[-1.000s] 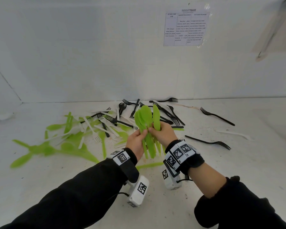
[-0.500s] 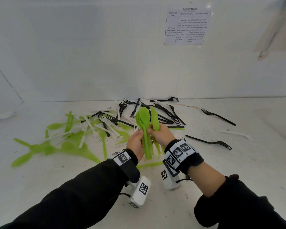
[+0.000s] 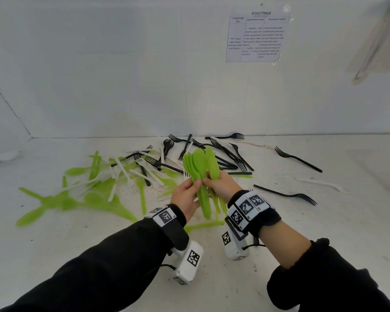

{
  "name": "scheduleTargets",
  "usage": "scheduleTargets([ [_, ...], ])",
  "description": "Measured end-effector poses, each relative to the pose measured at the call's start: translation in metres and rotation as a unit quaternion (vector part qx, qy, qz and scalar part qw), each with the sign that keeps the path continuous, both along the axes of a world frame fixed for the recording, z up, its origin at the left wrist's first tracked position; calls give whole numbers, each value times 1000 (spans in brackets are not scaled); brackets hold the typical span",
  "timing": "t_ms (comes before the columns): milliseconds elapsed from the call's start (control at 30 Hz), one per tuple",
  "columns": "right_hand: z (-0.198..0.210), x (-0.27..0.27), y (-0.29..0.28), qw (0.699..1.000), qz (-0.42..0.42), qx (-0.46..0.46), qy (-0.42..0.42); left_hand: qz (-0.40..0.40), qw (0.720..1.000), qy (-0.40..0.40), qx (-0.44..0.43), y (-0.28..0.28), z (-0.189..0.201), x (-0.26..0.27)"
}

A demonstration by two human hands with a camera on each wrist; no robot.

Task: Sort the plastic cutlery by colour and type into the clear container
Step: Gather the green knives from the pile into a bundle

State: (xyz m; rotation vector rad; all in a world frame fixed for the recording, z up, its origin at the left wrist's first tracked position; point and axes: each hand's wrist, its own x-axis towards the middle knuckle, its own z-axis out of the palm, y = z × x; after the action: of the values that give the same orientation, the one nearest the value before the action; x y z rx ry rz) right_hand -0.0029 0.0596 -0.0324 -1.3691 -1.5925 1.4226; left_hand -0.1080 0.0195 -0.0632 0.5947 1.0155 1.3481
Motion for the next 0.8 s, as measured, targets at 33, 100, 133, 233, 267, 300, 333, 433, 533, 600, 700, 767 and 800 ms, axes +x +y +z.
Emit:
scheduleTargets([
  [33,0,1,0,1000,2,-4,6,4,1000,0,-1,0,0,0],
  [100,1,5,1,1000,9,-18,21,5,1000,-1,-1,0,-1,-1],
  [133,1,7,2,999,9,-25,25,2,1000,-1,0,0,-1,-2],
  [233,1,9,3,999,7,-34,39,-6,1000,1,7,0,-1,-2],
  [267,1,9,3,998,5,-36,42,-7,1000,1,9,0,-1,-3],
  [300,1,9,2,998,6,-37,45,-7,1000,0,12,0,-1,-3],
  [333,1,8,2,998,7,-40,48,-7,1000,-3,13,0,-1,-3],
  [433,-1,6,2,998,7,-39,54,-11,1000,-16,12,-1,-3,-2],
  [533,-3,6,2,999,-4,-22,43,-12,1000,-25,12,-3,-4,-2],
  [600,-5,6,2,999,-17,-18,45,-9,1000,-28,12,-3,-5,-2],
  [700,-5,5,2,998,-32,-4,47,-10,1000,-24,13,-2,-4,-3],
  [767,-6,4,2,999,-25,7,31,-6,1000,-20,17,-2,-4,-4],
  [800,-6,4,2,999,-23,7,29,-4,1000,-19,19,-3,-4,-4],
])
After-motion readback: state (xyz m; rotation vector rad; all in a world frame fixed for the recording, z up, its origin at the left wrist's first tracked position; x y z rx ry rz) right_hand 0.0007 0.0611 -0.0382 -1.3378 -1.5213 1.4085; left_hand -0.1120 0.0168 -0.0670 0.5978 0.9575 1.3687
